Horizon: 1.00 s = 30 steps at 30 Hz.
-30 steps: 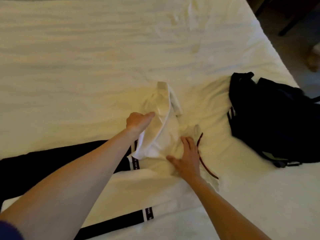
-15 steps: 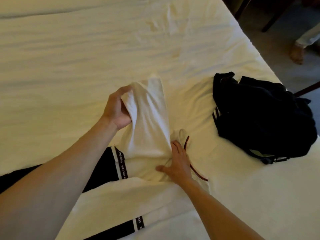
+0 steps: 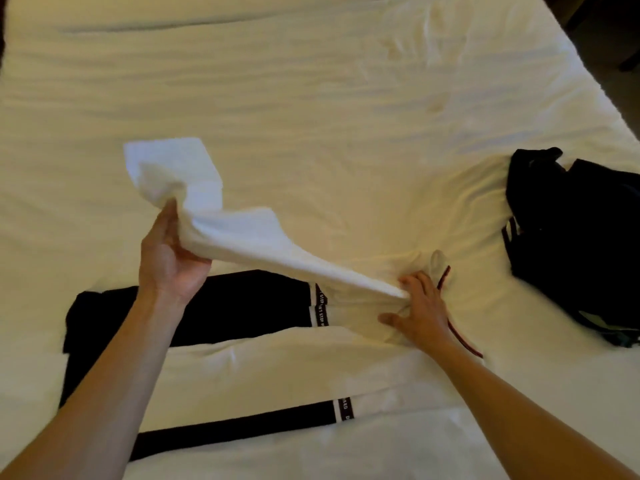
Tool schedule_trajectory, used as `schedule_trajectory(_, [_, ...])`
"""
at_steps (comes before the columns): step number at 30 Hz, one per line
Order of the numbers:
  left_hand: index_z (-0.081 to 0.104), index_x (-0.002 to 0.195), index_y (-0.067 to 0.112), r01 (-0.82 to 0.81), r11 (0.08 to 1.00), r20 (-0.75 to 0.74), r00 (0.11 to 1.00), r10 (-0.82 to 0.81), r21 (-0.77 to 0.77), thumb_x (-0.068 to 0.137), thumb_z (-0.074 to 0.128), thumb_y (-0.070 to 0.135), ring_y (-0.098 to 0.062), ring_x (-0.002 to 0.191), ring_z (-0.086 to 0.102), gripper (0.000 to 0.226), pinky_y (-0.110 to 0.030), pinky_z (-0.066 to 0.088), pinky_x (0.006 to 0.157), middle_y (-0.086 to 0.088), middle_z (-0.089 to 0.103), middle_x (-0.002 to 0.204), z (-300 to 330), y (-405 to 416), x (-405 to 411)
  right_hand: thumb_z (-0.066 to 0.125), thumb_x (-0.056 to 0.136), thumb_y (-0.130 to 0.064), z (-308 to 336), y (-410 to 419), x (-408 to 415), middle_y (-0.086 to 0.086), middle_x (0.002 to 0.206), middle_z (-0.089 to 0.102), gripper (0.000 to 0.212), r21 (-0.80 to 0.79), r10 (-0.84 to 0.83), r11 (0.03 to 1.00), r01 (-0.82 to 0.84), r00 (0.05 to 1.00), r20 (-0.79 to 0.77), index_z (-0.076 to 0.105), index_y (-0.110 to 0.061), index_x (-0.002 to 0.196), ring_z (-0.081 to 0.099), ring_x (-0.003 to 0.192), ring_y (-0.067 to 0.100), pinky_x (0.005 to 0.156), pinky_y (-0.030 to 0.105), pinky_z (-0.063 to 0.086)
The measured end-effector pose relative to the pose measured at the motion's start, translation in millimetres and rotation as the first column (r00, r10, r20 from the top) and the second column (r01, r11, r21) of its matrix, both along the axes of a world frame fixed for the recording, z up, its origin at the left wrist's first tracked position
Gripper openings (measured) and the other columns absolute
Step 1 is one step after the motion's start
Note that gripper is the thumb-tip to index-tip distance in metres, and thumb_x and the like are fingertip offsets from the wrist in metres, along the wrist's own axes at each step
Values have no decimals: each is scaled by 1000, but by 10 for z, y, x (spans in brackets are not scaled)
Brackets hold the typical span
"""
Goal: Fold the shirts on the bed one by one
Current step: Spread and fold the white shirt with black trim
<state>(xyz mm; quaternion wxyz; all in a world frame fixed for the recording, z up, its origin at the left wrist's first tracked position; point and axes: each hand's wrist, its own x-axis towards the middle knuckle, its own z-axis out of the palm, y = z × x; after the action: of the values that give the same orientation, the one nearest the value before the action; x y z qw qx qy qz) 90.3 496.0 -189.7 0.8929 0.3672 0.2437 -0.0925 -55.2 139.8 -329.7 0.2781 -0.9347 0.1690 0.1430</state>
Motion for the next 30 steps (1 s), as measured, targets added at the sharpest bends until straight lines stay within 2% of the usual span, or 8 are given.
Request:
schedule_trajectory(4, [77, 91, 17, -123, 987, -237, 961, 145, 105, 76, 69, 12, -15, 108, 68, 19, -28, 54, 85, -1, 69, 125, -237, 585, -540, 89, 64, -43, 17, 42, 33, 8, 146, 36, 89, -36, 7, 999, -8, 1000, -12, 47, -13, 136, 40, 132, 31, 103, 47, 40])
schedule_trajectory(9, [58, 94, 13, -151, 963, -602, 756, 257, 221, 89, 55, 18, -22, 97, 61, 8, -34, 49, 71, -5, 60, 122, -695, 964, -1209, 92, 63, -34, 36, 93, 38, 14, 148, 34, 89, -73, -19, 997, 17, 1000, -20, 48, -10, 136, 37, 134, 36, 108, 44, 35])
schedule_trajectory(12, [60, 112, 15, -5, 961, -624, 760, 183, 276, 90, 66, 39, -25, 99, 62, 34, -40, 50, 78, -6, 64, 112, -702, 1034, -1107, 91, 64, -32, 48, 140, 38, 15, 145, 36, 87, -99, -15, 995, 14, 1000, -13, 48, -9, 135, 38, 131, 37, 104, 45, 38])
schedule_trajectory(15, [58, 130, 13, 68, 929, -559, 814, 159, 363, 96, 63, 24, -23, 100, 65, 37, -40, 52, 78, -9, 67, 116, -618, 1095, -932, 90, 67, -28, 54, 175, 22, 17, 144, 36, 84, -136, -8, 991, 6, 1000, -15, 46, -5, 136, 39, 129, 39, 102, 48, 38])
schedule_trajectory(21, [66, 114, 15, 15, 896, -410, 892, 188, 443, 98, 61, 24, -20, 90, 72, 20, -33, 58, 67, -4, 74, 102, -378, 1425, -1129, 82, 77, -20, 116, 346, 23, 25, 150, 32, 83, -180, -18, 984, 1, 995, -94, 37, 1, 144, 36, 134, 44, 106, 54, 35])
schedule_trajectory(25, [64, 110, 1, 341, 628, -615, 734, 286, 699, 94, 62, 14, -30, 87, 61, 21, -41, 50, 76, -23, 64, 114, -623, 1554, -1527, 73, 77, -15, 413, 800, 121, 11, 162, 13, 87, -225, -148, 968, 112, 978, -148, 27, -10, 150, 16, 148, 30, 116, 63, 13])
schedule_trajectory(28, [58, 129, 7, 313, 121, -334, 912, 240, 942, 95, 61, 22, -33, 115, 54, 38, -45, 45, 92, -15, 57, 130, -738, 1496, -1615, 72, 61, -18, 560, 1587, 115, 6, 161, 23, 86, -137, 61, 990, -27, 967, 248, 42, -13, 142, 18, 150, 24, 117, 59, 4])
schedule_trajectory(30, [56, 133, 6, 89, -43, -92, 994, -66, 995, 98, 53, 24, -31, 127, 48, 39, -43, 40, 105, -14, 54, 136, -772, 1238, -1603, 58, 73, -27, 506, 2197, 42, 2, 164, 19, 76, -51, 252, 967, -250, 908, 334, 41, -16, 146, 9, 153, 19, 120, 53, -1])
